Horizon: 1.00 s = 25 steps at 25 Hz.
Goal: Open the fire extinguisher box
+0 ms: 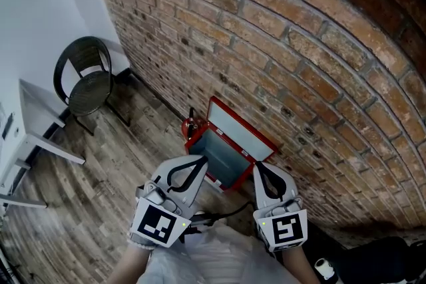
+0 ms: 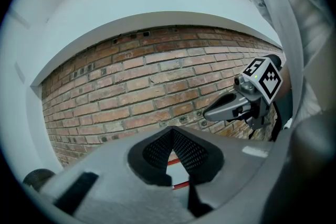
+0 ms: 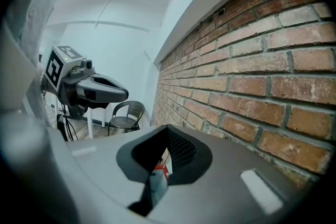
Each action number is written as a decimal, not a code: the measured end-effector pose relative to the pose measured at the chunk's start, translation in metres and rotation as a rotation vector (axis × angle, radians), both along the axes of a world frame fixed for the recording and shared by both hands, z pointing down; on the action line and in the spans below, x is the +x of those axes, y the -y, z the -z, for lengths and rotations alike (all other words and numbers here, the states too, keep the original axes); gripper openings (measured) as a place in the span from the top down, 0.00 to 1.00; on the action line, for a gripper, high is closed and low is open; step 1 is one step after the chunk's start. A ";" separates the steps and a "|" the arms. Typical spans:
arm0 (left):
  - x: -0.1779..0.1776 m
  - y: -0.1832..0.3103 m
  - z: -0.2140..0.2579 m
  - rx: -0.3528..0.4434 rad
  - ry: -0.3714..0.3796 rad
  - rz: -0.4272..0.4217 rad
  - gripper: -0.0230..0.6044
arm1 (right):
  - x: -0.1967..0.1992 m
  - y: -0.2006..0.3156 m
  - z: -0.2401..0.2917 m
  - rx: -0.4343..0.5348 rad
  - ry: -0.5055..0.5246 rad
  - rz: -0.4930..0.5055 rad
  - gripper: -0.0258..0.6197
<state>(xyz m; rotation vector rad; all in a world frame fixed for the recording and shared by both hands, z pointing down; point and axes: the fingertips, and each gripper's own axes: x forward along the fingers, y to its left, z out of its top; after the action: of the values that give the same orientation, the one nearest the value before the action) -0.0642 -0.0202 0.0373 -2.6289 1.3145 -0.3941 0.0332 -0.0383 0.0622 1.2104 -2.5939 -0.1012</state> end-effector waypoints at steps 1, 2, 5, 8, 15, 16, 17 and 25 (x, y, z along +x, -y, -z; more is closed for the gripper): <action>0.000 0.001 -0.001 -0.002 0.002 -0.001 0.97 | 0.000 0.000 0.000 0.001 0.000 0.001 0.95; 0.001 0.001 -0.001 -0.002 0.004 -0.002 0.97 | 0.000 0.001 0.000 0.001 -0.001 0.002 0.95; 0.003 0.003 0.000 0.004 0.009 -0.008 0.97 | 0.001 0.002 0.000 0.009 -0.014 0.005 0.95; 0.005 0.004 0.000 0.006 0.011 -0.014 0.97 | 0.000 0.003 0.000 0.023 -0.038 0.012 0.95; 0.009 0.007 -0.001 0.004 0.022 -0.021 0.97 | 0.000 0.005 0.000 0.020 -0.036 0.016 0.95; 0.009 0.007 -0.001 0.003 0.023 -0.022 0.97 | 0.000 0.006 0.001 0.021 -0.035 0.016 0.95; 0.010 0.008 -0.002 0.001 0.025 -0.023 0.97 | 0.000 0.007 0.001 0.023 -0.035 0.016 0.95; 0.015 0.011 -0.003 0.002 0.029 -0.027 0.97 | 0.005 0.011 -0.001 0.027 -0.038 -0.003 0.95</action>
<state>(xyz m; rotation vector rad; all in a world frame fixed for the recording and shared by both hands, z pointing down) -0.0494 -0.0313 0.0408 -2.6261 1.2689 -0.4249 0.0377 -0.0488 0.0634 1.2096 -2.5659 -0.1577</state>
